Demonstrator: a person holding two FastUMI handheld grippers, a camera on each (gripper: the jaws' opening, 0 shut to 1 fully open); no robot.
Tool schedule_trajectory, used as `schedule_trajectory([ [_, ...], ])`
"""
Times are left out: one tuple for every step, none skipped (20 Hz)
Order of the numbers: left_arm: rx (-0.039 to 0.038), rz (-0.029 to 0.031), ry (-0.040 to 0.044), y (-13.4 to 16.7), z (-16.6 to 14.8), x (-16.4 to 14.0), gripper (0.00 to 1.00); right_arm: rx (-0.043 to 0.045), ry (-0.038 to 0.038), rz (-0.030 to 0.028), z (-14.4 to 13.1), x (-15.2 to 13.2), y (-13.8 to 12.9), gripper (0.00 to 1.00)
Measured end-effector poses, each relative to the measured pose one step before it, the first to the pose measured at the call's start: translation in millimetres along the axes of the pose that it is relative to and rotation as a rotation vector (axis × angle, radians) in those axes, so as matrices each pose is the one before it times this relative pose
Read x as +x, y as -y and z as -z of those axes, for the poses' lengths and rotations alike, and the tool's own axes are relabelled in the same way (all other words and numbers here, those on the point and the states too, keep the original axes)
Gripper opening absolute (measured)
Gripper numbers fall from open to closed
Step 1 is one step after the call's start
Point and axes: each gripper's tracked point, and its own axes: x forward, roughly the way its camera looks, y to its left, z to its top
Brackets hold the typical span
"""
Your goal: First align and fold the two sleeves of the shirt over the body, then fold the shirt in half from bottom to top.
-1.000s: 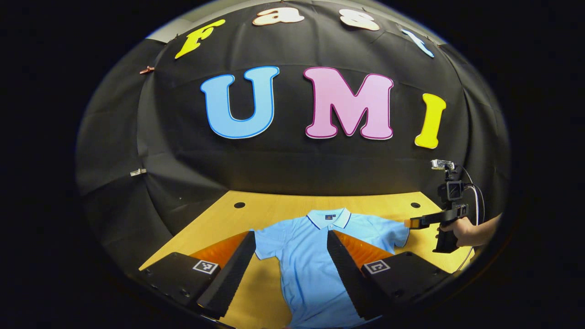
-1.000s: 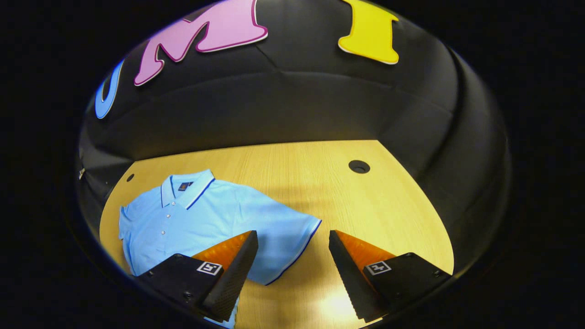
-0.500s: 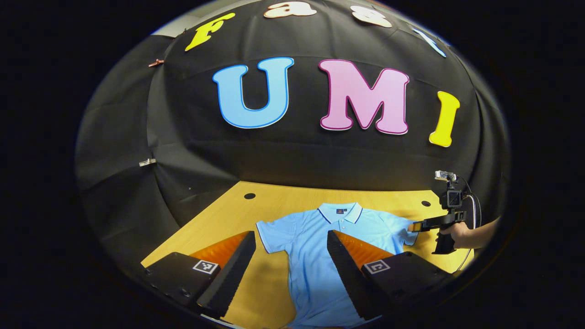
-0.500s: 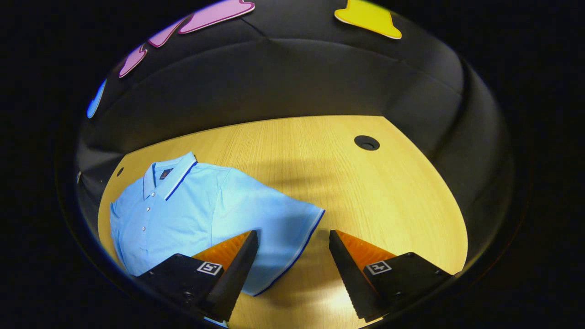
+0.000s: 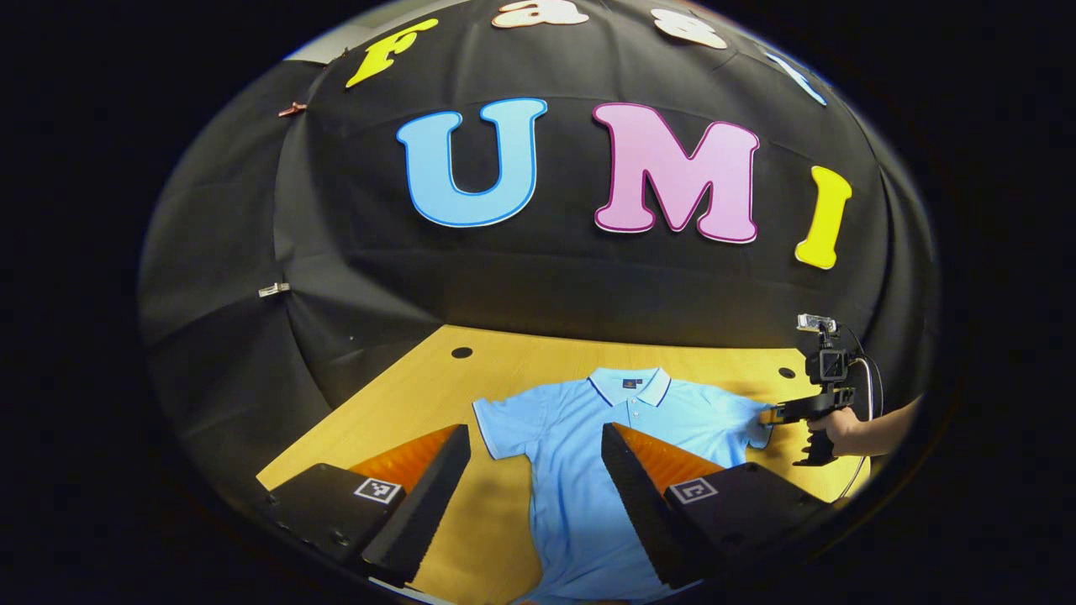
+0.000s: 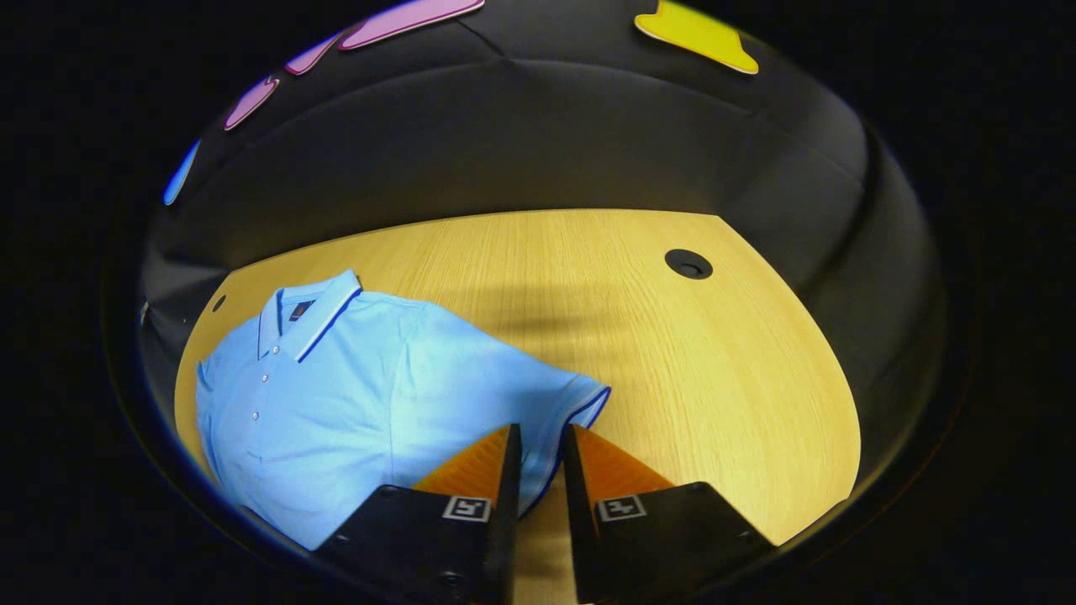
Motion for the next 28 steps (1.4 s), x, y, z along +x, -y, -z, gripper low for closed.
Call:
schedule_trajectory([
  [0.00279,0.00101,0.00357,0.26,-0.59,-0.42,0.99,-0.00307,-0.00256,-0.00056,1.07,-0.59,-2.32,0.28],
  [0.00154,0.00192,-0.00202,0.28,1.61,-0.88,1.00,-0.01119,0.00606,0.00896,0.11,2.30,0.41,0.10],
  [-0.00110,-0.00187,-0.00007,-0.87,0.92,-1.67,1.00,-0.01261,0.00447,-0.00522,-1.70,-1.76,-3.83,0.10],
  [-0.00461,0.00019,0.00031,-0.94,0.53,-2.12,0.99,0.00047,-0.00220,-0.00975,-0.86,-1.08,-4.22,0.07],
  [-0.00508,0.00013,0.00021,-1.28,1.17,-0.60,1.00,0.00830,-0.00532,-0.01261,0.72,-0.05,-4.43,0.07],
  [-0.00135,-0.00404,0.00171,-1.82,1.56,-1.26,0.99,-0.00003,-0.00345,-0.00217,-0.79,-0.69,-0.96,0.06],
  [0.00073,-0.00401,0.00086,-1.69,-0.62,-0.44,1.00,-0.00963,0.00465,-0.00063,-2.95,-1.45,0.09,0.07],
  [-0.00068,0.00008,0.00014,-1.16,2.22,0.28,1.00,-0.01222,0.00636,-0.00161,-4.17,-2.31,-1.25,0.06],
  [-0.00311,-0.00145,0.00271,-0.94,-0.47,-0.02,0.99,-0.01047,0.00880,-0.00516,-6.25,-4.09,-2.04,0.06],
  [-0.00518,-0.00010,0.00315,-2.00,-0.38,-0.15,0.99,-0.00906,0.01355,-0.00517,-8.09,-2.88,-2.33,0.06],
  [-0.00642,0.00105,0.00076,-0.64,0.50,0.11,1.00,-0.00724,0.01235,-0.00842,-7.53,-3.87,-3.46,0.06],
  [-0.00578,0.00052,0.00157,-0.65,1.84,-0.51,0.99,-0.00928,0.01322,-0.00483,-7.71,-3.23,-3.55,0.07],
  [-0.00284,-0.00168,-0.00086,-1.57,0.58,-0.58,0.99,-0.01240,0.01202,-0.00275,-6.36,-3.30,-3.43,0.07],
  [0.00882,-0.00722,-0.00063,-1.50,0.99,-2.04,0.99,-0.01355,0.00963,-0.00519,-5.60,-1.65,-5.32,0.06],
  [0.01744,-0.00940,0.00808,-2.24,-0.26,-1.41,0.99,-0.01622,0.00788,-0.00682,-4.43,-3.36,-6.19,0.06],
  [0.01256,-0.00102,0.00746,-0.85,-0.97,-1.15,0.99,-0.01762,0.00618,-0.00782,-4.03,-2.49,-6.74,0.06],
  [0.00338,0.00407,0.00541,-0.36,-1.43,-2.23,0.99,-0.01448,0.00491,-0.01202,-3.12,-2.37,-8.27,0.06],
  [-0.00427,0.00217,0.00273,-0.47,1.39,-2.08,1.00,-0.01117,0.00353,-0.01284,-2.62,-1.02,-10.50,0.06],
  [-0.00826,0.00195,-0.00138,-1.66,0.54,-2.21,1.00,-0.01033,0.00414,-0.01446,-1.83,0.45,-11.21,0.06],
  [-0.01036,0.00499,-0.00295,-0.49,1.98,-2.72,1.00,-0.01130,0.00388,-0.01313,-3.67,0.03,-11.02,0.06],
  [-0.00813,0.00394,0.00368,-1.23,-0.66,-2.72,1.00,-0.01431,0.00296,-0.01444,-3.27,0.49,-11.07,0.06],
  [-0.00094,-0.00225,0.00544,-3.47,-0.96,-3.45,1.00,-0.01447,0.00557,-0.01569,-4.15,0.63,-11.37,0.06],
  [0.00453,-0.00394,0.00198,-3.61,-0.45,-1.80,1.00,-0.01626,0.00348,-0.01551,-4.83,-0.25,-11.05,0.06],
  [0.00625,-0.00647,-0.00175,-3.90,2.88,-0.38,1.00,-0.01546,0.00335,-0.01418,-3.10,0.67,-11.13,0.06],
  [0.00315,-0.00704,-0.00153,-5.96,2.11,-1.91,0.99,-0.01330,0.00059,-0.01596,-2.11,2.85,-13.02,0.06],
  [-0.00091,-0.00682,-0.00277,-4.74,1.47,-0.79,1.00,-0.00928,-0.00008,-0.01625,-1.47,2.48,-12.29,0.07],
  [-0.00335,-0.00703,-0.00701,-4.32,1.91,-1.10,0.99,-0.00722,-0.00024,-0.01469,-0.98,3.63,-12.24,0.06],
  [-0.00370,-0.00187,-0.00849,-3.72,3.44,-1.02,0.99,-0.00682,-0.00119,-0.00955,-0.30,3.91,-10.86,0.06],
])
